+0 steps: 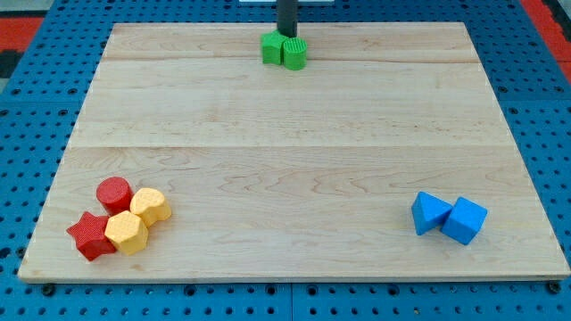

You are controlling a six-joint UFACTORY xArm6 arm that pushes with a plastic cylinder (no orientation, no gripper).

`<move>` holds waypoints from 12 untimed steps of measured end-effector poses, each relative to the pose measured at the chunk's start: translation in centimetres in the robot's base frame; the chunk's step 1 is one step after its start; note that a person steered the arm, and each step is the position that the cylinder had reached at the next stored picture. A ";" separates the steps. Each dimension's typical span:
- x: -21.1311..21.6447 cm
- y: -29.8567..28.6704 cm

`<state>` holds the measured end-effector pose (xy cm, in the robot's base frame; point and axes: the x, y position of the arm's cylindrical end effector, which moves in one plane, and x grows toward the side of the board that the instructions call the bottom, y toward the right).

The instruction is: Place the arm above the green circle

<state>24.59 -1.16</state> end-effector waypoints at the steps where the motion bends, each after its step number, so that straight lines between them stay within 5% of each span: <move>1: 5.6 -2.9; 3: 13.3 -8.3; 5: -3.2 0.4; 6: -5.0 3.4; 9: -1.2 0.4; 12: 13.3 -6.9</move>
<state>37.87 -8.06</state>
